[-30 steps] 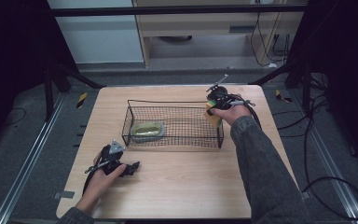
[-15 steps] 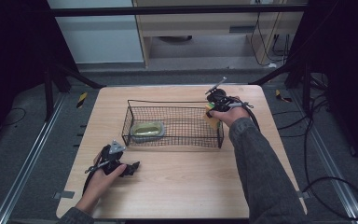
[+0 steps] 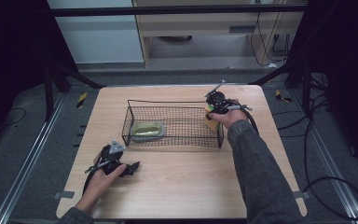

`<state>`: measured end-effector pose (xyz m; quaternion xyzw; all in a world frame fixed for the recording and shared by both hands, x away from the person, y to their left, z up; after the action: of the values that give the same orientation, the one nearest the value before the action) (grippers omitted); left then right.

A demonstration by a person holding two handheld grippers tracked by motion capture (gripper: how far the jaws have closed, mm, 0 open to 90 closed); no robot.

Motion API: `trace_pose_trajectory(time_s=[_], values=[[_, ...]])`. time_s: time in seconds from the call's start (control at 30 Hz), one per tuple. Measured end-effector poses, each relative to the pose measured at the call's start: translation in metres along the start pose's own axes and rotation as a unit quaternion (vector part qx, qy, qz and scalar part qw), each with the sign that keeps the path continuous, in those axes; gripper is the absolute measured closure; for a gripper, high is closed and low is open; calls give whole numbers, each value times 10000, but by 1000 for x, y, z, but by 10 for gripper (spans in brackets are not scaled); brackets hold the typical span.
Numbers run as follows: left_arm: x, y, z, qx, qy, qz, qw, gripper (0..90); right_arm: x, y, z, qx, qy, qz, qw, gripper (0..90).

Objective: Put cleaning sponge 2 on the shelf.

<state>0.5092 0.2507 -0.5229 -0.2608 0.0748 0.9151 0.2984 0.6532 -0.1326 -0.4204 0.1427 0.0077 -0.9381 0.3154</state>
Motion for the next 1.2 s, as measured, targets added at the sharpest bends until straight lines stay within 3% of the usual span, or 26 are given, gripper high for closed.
trace_pose_trajectory(time_s=[0.97, 1.2], values=[[0, 0, 0, 6, -1, -7, 10000, 0, 1, -2, -14, -37, -122, -54, 9999, 635], [0, 0, 0, 6, 2, -6, 10000, 0, 1, -3, -13, 2, -118, -44, 9999, 580]])
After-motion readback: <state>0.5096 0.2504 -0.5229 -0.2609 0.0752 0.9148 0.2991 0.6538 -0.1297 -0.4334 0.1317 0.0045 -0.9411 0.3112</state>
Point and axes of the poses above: each handheld gripper's, and its own axes: z roughly backward along the jaws, x roughly out of its underside, y roughly to its right, the point moved 2 cm from there along -z, roughly forward along the jaws, and after that the axes turned 14 degrees about -y, right-handed, at the moved point
